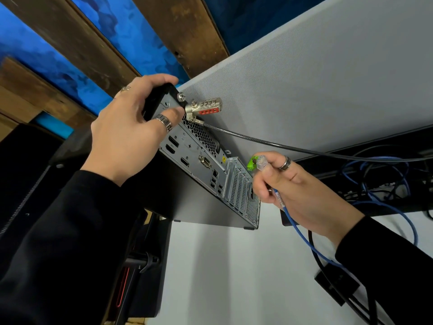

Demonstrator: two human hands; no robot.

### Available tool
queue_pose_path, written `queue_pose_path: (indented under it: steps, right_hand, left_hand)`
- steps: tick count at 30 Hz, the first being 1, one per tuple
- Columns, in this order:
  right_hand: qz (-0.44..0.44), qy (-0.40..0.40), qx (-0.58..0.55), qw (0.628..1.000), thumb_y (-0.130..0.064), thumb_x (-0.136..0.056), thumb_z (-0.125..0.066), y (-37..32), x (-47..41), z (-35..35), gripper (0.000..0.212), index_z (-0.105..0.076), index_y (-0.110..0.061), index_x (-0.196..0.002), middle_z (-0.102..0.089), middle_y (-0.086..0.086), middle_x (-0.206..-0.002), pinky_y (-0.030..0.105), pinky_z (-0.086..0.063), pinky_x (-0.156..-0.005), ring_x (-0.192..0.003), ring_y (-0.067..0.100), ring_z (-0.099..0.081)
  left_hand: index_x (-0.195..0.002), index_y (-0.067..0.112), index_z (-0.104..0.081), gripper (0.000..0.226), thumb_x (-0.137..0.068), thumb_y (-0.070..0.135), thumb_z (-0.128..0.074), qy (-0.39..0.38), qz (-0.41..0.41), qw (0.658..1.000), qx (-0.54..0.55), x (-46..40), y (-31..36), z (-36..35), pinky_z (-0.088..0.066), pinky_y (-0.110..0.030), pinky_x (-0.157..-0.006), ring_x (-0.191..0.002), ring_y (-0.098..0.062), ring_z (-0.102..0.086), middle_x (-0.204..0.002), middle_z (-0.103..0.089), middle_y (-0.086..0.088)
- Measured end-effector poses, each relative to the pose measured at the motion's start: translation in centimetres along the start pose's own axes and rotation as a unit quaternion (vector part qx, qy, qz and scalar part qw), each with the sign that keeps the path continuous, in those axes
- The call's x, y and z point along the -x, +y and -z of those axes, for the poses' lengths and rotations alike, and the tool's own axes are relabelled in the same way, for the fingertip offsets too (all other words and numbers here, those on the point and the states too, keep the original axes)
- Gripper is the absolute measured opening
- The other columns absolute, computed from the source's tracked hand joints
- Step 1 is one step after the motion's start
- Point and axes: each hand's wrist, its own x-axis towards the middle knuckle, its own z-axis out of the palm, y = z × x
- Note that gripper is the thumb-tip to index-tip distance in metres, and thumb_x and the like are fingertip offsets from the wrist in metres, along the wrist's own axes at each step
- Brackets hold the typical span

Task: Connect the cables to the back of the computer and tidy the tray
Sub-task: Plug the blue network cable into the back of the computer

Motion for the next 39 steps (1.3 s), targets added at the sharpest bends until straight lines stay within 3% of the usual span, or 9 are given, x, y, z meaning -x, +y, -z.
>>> queue_pose_path:
  steps: [8,12,15,18,20,23,27,32,39]
  right_hand:
    - [-0.007,-0.018,0.039,0.999,-0.032,-0.091,-0.052,-0.2,-0.3,0.3,0.016,-0.065,-0.040,-0.087,-0.044,-0.007,-0.055,0.016,-0.034,-0.056,-0.054,0.009,-0.034]
    - [0.029,0.012,0.172,0.985,-0.023,-0.094,-0.048,-0.3,-0.9,0.4,0.017,-0.063,-0.031,-0.094,-0.042,-0.012,-0.052,0.010,-0.033,-0.055,-0.051,0.003,-0.035]
    - [0.060,0.062,0.358,0.930,-0.026,-0.092,-0.053,-0.2,-1.4,0.5,0.009,-0.061,-0.030,-0.094,-0.045,-0.011,-0.050,0.009,-0.030,-0.050,-0.047,0.004,-0.039]
    - [0.066,0.078,0.544,0.833,-0.040,-0.090,-0.051,0.1,-1.7,0.2,0.013,-0.060,-0.035,-0.098,-0.044,-0.006,-0.049,0.016,-0.031,-0.046,-0.049,0.008,-0.041]
    - [0.063,0.069,0.608,0.788,-0.044,-0.089,-0.048,0.0,-1.8,-0.3,0.016,-0.058,-0.036,-0.098,-0.044,-0.008,-0.049,0.013,-0.030,-0.044,-0.051,0.005,-0.044]
    - [0.074,0.070,0.630,0.770,-0.043,-0.090,-0.048,-0.1,-2.2,-1.0,0.017,-0.060,-0.033,-0.096,-0.047,-0.004,-0.054,0.011,-0.027,-0.048,-0.053,0.015,-0.042]
    - [0.095,0.075,0.632,0.765,-0.039,-0.090,-0.048,-0.1,-2.7,-1.6,0.016,-0.061,-0.031,-0.095,-0.054,-0.003,-0.063,0.011,-0.027,-0.048,-0.058,0.014,-0.043]
    - [0.118,0.077,0.650,0.747,-0.033,-0.087,-0.053,0.1,-3.1,-1.8,0.012,-0.064,-0.027,-0.089,-0.041,-0.008,-0.056,0.011,-0.023,-0.046,-0.057,0.014,-0.040]
    - [0.164,0.066,0.669,0.722,-0.023,-0.074,-0.057,0.5,-3.7,-2.4,0.009,-0.058,-0.021,-0.065,-0.030,-0.010,-0.054,0.008,-0.014,-0.046,-0.053,0.011,-0.032]
  left_hand:
    - [-0.112,0.051,-0.053,0.040,-0.072,0.050,-0.058,0.001,-0.005,1.000,0.008,0.0,0.0,0.0,-0.040,-0.049,-0.101,-0.115,-0.013,-0.054,-0.114,-0.059,0.020]
    - [-0.112,0.051,-0.053,0.041,-0.072,0.051,-0.057,0.001,-0.006,1.000,0.005,-0.1,0.0,0.0,-0.039,-0.049,-0.101,-0.115,-0.013,-0.053,-0.113,-0.059,0.021]
    - [-0.112,0.051,-0.053,0.041,-0.072,0.052,-0.056,0.000,-0.008,1.000,0.005,0.0,0.0,0.0,-0.040,-0.050,-0.101,-0.115,-0.013,-0.054,-0.113,-0.059,0.021]
    - [-0.113,0.051,-0.053,0.041,-0.072,0.052,-0.056,-0.003,-0.006,1.000,0.010,0.0,-0.1,0.0,-0.041,-0.049,-0.100,-0.114,-0.015,-0.055,-0.113,-0.061,0.019]
    - [-0.113,0.051,-0.054,0.041,-0.072,0.052,-0.056,-0.004,-0.006,1.000,0.012,0.0,-0.1,0.0,-0.041,-0.049,-0.100,-0.113,-0.016,-0.055,-0.113,-0.062,0.018]
    - [-0.113,0.051,-0.054,0.042,-0.071,0.053,-0.057,-0.005,-0.005,1.000,0.018,-0.1,-0.1,0.0,-0.041,-0.050,-0.100,-0.114,-0.016,-0.055,-0.113,-0.062,0.018]
    - [-0.113,0.050,-0.054,0.041,-0.072,0.052,-0.057,-0.008,-0.005,1.000,0.019,0.0,-0.1,0.0,-0.042,-0.051,-0.099,-0.114,-0.016,-0.055,-0.113,-0.061,0.018]
    - [-0.113,0.050,-0.053,0.040,-0.073,0.050,-0.057,-0.005,-0.007,1.000,0.014,0.0,-0.1,0.0,-0.041,-0.050,-0.100,-0.114,-0.015,-0.055,-0.113,-0.060,0.019]
    - [-0.112,0.051,-0.053,0.039,-0.074,0.049,-0.058,-0.001,-0.002,1.000,0.008,0.2,0.1,0.0,-0.041,-0.049,-0.100,-0.114,-0.014,-0.055,-0.112,-0.060,0.019]
